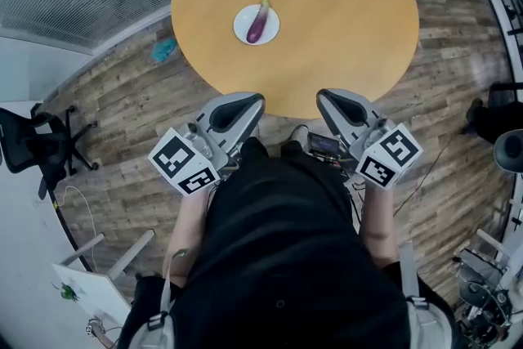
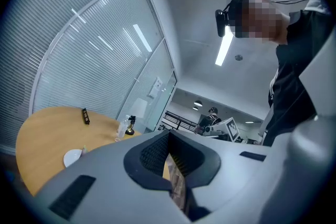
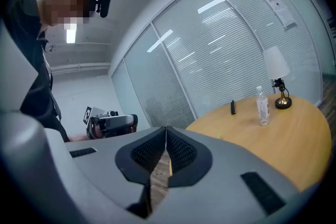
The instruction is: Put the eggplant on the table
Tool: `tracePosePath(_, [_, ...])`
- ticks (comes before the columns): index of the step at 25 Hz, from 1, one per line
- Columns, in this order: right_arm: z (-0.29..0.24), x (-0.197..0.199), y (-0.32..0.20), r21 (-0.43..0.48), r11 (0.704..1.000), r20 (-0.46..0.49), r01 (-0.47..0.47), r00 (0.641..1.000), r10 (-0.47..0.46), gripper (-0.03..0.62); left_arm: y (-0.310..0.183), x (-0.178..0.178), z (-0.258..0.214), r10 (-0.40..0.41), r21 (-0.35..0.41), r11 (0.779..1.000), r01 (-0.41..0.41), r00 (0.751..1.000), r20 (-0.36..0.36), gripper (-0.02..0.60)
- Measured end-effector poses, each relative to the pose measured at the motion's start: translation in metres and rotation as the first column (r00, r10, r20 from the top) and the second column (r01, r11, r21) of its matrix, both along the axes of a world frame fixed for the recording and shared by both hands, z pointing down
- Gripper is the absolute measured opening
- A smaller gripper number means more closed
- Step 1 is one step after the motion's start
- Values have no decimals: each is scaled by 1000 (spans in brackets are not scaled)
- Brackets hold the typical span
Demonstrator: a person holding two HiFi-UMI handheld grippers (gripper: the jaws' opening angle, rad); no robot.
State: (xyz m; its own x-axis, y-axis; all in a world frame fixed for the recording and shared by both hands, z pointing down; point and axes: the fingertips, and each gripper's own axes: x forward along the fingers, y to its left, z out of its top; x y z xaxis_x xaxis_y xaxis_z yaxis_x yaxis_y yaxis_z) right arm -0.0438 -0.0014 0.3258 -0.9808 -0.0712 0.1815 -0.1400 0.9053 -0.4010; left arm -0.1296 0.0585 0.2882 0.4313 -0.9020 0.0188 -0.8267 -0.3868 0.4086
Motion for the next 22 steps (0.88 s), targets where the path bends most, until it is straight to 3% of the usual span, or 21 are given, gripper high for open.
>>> tracePosePath(7, [0, 8, 3, -9, 1000, -17, -8, 1000, 7, 17, 1, 3, -1, 93, 4, 996, -93, 987, -135, 11])
tracePosePath(13, [1, 8, -2, -17, 999, -21, -43, 999, 42, 17, 1, 0, -3, 154, 9, 988, -153, 984, -91, 10])
tracePosePath(22, [2, 1, -2, -14, 997, -33, -69, 997, 69, 17, -4, -13, 5, 152, 6, 988, -152, 985, -87, 10])
